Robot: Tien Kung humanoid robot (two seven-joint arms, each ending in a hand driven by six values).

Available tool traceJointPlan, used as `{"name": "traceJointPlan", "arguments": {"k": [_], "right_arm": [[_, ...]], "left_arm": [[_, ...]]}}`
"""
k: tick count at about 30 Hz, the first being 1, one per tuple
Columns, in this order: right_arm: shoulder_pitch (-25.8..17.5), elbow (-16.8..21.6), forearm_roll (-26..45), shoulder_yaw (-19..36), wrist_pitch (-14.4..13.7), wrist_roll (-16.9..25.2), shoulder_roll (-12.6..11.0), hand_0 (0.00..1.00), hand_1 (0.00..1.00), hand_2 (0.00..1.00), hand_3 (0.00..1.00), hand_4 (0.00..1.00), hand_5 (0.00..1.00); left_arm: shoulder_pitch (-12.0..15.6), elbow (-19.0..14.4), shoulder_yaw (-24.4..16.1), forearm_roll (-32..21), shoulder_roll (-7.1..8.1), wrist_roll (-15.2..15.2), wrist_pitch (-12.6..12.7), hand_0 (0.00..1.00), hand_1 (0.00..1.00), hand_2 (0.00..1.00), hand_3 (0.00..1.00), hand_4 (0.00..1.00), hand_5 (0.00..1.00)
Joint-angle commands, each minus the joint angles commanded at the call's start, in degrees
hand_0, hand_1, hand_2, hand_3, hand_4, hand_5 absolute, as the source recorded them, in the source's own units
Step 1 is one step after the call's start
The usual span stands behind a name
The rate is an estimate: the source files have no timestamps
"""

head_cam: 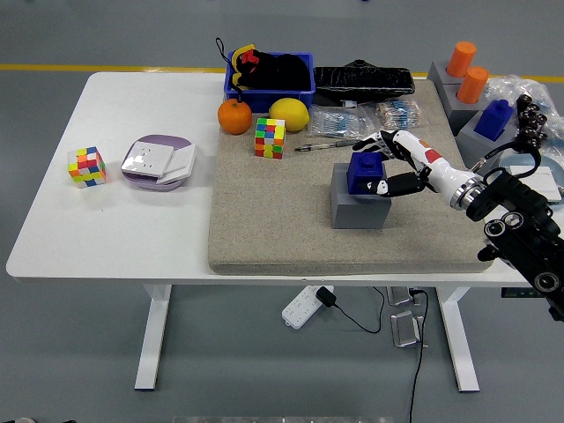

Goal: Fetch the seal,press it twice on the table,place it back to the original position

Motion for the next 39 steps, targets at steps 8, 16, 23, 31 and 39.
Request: {"name": "traceJointPlan", "arguments": {"k": [8,16,23,31,39], "right_arm": [[0.7,-1.1,0.8,-1.5,-2.0,1.0,0.1,0.610,0.486,0.499,0.573,0.757,0.002],[1.4,-2.2,2.6,-3.0,-4.7,2.6,0.5,0.578,0.469,0.477,0.512,0.727,0.002],[1.2,-0.6,2.8,-2.1,-4.8,2.6,0.2,0.543,0.429,0.438,0.455,0.684,0.002],[1.5,4.3,2.2,0.1,-3.5,1.6,-1.7,0.544,0.429,0.439,0.456,0.667,0.002],[-0.2,8.2,0.7,4.8,-3.1,1.3,-6.3,0.543,0.427,0.438,0.451,0.664,0.002]], "left_arm": [[-0.2,0.0,-0.1,0.2,-0.08,0.0,0.0,0.809,0.783,0.758,0.797,0.668,0.436],[-0.2,0.0,-0.2,0.3,-0.10,0.0,-0.1,0.810,0.783,0.758,0.797,0.668,0.436],[-0.1,0.0,-0.1,0.1,-0.14,0.0,-0.1,0.809,0.783,0.759,0.797,0.669,0.432],[-0.1,0.0,-0.1,0.1,-0.08,-0.1,-0.1,0.810,0.783,0.759,0.797,0.670,0.432],[-0.2,0.0,0.4,-0.6,-0.14,-0.3,-0.2,0.810,0.783,0.759,0.797,0.670,0.431]]}}
